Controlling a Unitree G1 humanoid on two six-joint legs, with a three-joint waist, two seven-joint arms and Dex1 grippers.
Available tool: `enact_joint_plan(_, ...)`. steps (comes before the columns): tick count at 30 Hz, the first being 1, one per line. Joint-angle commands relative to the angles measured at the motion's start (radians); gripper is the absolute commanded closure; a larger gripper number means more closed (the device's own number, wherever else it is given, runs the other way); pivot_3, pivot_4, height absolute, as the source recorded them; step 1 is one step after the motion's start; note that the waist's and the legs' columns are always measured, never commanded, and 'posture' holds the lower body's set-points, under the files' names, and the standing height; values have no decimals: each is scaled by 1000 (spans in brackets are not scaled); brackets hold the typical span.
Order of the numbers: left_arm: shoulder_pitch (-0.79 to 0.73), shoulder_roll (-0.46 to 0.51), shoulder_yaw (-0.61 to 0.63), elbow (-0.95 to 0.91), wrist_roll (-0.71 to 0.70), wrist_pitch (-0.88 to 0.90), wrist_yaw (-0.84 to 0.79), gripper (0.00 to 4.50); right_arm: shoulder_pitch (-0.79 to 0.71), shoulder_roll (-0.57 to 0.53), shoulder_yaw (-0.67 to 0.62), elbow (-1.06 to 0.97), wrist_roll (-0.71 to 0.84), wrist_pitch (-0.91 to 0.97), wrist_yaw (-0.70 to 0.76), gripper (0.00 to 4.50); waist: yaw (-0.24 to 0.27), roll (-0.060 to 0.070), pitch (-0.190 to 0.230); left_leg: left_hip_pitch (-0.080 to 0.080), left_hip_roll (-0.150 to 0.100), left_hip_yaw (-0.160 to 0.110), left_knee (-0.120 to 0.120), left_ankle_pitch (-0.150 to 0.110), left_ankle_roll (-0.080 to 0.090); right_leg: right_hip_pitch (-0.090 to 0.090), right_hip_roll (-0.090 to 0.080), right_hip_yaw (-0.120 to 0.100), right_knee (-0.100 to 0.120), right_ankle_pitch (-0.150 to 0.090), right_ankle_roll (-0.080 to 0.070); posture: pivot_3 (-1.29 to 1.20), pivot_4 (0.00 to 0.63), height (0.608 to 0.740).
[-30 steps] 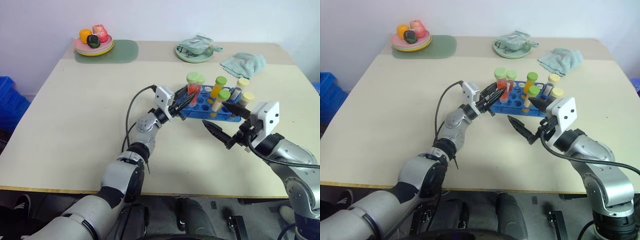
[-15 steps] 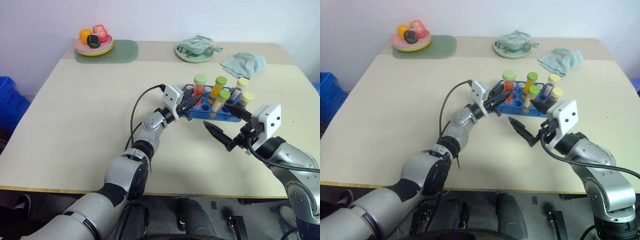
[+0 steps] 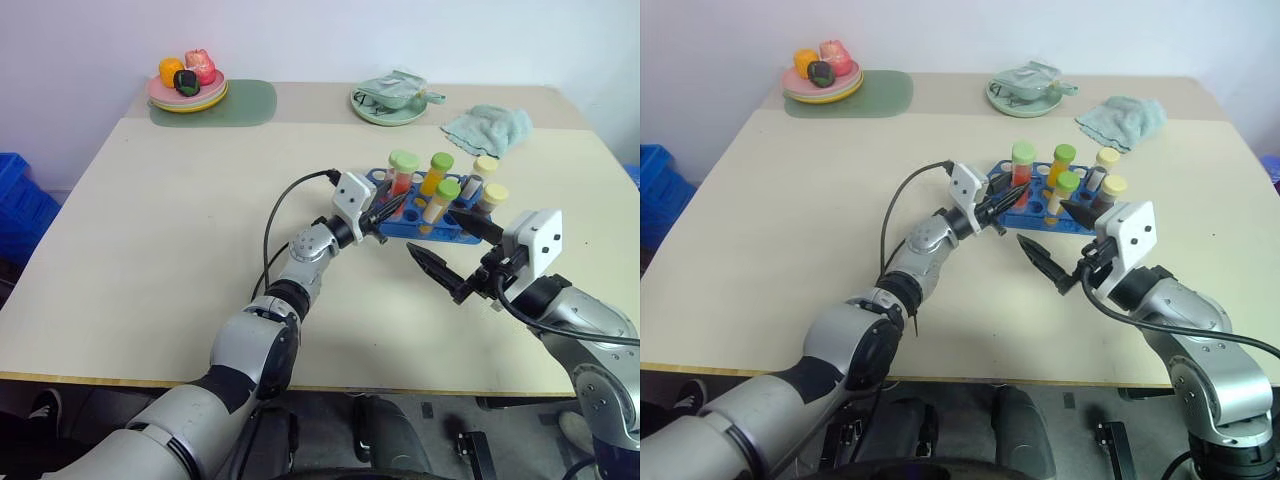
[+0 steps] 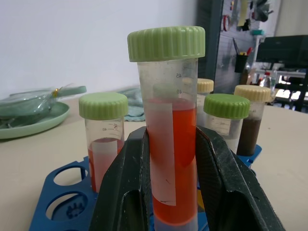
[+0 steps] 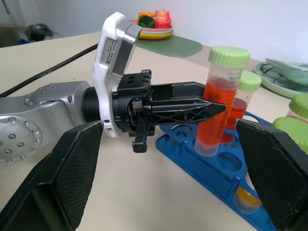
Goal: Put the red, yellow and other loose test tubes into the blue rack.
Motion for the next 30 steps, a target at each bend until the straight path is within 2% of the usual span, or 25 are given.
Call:
enact_joint_plan(1,1,-4,-2,-11,16,-9,8,3549,-3,-11,-34,-56,20,-4,1,0,0,0,0,0,0,0,0,0,0,0,0,0,0,0,0,0,150,740)
enact_joint_plan(18,10,41,2,-12,34,-12,26,3549,-27,-12,-21,-53,26,4,-15,0,-2,0,0,1,0,0,0,0,0,1,0,0,0,0,0,0,150,740)
enact_joint_plan(30,5,3,0,-10,40,3,16,3549,-29,-21,-33,-65,34,15,-25,0,0,0,0,1,0,0,0,0,0,1,0,0,0,0,0,0,150,740)
